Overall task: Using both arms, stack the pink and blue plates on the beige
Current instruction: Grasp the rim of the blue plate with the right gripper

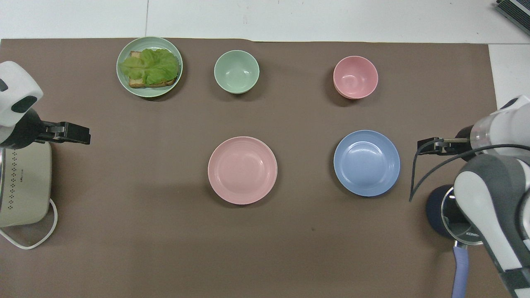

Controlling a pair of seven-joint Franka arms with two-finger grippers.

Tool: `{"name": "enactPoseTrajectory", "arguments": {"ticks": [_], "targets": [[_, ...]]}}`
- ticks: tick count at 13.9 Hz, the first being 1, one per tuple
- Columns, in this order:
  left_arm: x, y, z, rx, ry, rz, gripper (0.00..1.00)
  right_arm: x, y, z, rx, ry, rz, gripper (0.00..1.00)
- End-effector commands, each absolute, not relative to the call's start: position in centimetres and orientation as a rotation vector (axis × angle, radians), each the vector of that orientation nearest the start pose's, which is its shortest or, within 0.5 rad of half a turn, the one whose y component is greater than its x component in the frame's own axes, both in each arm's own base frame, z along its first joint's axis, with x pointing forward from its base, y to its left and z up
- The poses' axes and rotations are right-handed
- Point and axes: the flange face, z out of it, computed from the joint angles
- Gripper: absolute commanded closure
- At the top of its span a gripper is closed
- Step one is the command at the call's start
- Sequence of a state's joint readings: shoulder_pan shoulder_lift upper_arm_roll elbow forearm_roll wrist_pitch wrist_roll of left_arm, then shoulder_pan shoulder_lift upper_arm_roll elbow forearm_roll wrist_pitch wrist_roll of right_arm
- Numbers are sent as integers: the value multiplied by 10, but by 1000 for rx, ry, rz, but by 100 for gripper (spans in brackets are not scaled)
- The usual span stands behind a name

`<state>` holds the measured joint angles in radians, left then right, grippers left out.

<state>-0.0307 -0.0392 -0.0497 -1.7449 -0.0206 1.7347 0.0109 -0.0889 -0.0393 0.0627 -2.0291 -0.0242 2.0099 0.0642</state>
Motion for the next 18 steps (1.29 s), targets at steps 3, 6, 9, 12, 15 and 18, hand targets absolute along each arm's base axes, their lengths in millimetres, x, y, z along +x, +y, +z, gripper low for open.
{"name": "enactPoseTrajectory", "arguments": {"ticks": [3,6,9,12,15,18], "targets": [[544,-45,602,-3140,137,-36,0,556,-16,400,-3154,65,-25,0],[534,-42,642,-3141,128,-24,0,563,-17,366,-3149,68,-58,4],[525,-40,658,-3140,126,29,0,564,-16,337,-3143,66,-49,16],[511,-40,666,-3154,126,8,0,559,-14,321,-3138,68,-32,37],[510,-41,666,-3165,126,14,0,556,-9,313,-3103,107,-17,56],[509,-40,664,-3171,110,21,0,556,-6,313,-3091,115,-9,99]]}}
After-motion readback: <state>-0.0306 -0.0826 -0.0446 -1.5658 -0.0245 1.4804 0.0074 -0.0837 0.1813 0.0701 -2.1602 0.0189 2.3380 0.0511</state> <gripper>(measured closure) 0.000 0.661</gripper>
